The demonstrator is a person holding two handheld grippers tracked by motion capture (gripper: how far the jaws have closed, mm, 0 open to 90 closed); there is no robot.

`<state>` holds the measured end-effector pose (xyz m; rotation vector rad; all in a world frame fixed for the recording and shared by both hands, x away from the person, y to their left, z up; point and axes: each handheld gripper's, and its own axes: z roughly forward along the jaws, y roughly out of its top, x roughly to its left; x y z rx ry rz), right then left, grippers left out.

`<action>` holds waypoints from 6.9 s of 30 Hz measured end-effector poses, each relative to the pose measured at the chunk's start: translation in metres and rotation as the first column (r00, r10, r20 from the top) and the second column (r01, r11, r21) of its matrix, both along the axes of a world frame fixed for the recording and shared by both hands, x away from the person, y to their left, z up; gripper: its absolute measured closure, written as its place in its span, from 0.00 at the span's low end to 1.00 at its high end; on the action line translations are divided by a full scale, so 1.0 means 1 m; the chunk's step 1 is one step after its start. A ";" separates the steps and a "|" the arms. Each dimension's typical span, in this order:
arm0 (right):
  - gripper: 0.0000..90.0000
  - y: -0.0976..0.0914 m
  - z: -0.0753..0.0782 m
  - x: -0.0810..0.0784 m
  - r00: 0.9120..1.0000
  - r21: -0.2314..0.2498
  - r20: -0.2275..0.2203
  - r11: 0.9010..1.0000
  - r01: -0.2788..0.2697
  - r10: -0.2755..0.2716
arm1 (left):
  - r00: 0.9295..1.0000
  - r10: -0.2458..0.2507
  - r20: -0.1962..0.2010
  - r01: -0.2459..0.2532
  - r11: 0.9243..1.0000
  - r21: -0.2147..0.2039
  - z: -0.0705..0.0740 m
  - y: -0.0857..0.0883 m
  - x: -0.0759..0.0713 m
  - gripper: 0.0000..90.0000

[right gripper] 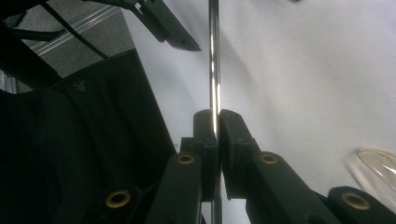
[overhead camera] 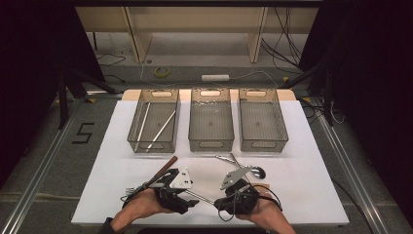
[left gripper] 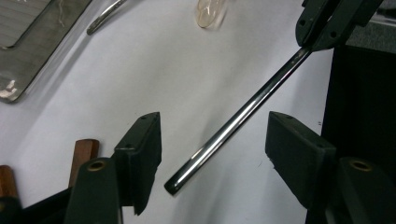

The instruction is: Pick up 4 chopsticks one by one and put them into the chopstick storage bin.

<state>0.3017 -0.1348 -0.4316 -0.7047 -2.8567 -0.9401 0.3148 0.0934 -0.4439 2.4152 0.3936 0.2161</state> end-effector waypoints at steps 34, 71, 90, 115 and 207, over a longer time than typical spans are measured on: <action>0.76 -0.012 0.004 0.008 0.999 0.094 0.032 0.996 0.008 -0.011 | 0.973 -0.224 0.049 0.216 0.967 0.133 -0.002 -0.008 -0.015 0.93; 0.37 -0.077 0.005 0.019 0.865 0.258 0.133 0.859 0.441 -0.484 | 0.933 0.361 0.018 -0.358 0.930 -0.090 0.018 0.060 0.030 0.93; 0.37 -0.085 -0.002 0.021 0.845 0.243 0.114 0.839 0.487 -0.523 | 0.887 0.461 0.003 -0.455 0.877 -0.156 0.029 0.084 0.042 0.93; 0.36 -0.086 -0.005 0.016 0.844 0.244 0.105 0.837 0.490 -0.525 | 0.770 0.636 -0.048 -0.628 0.742 -0.236 0.043 0.119 0.109 0.93; 0.77 -0.089 -0.029 0.016 0.860 -0.037 0.007 0.860 0.509 -0.509 | 0.830 0.536 -0.154 -0.551 0.747 -0.373 0.016 0.092 0.031 0.30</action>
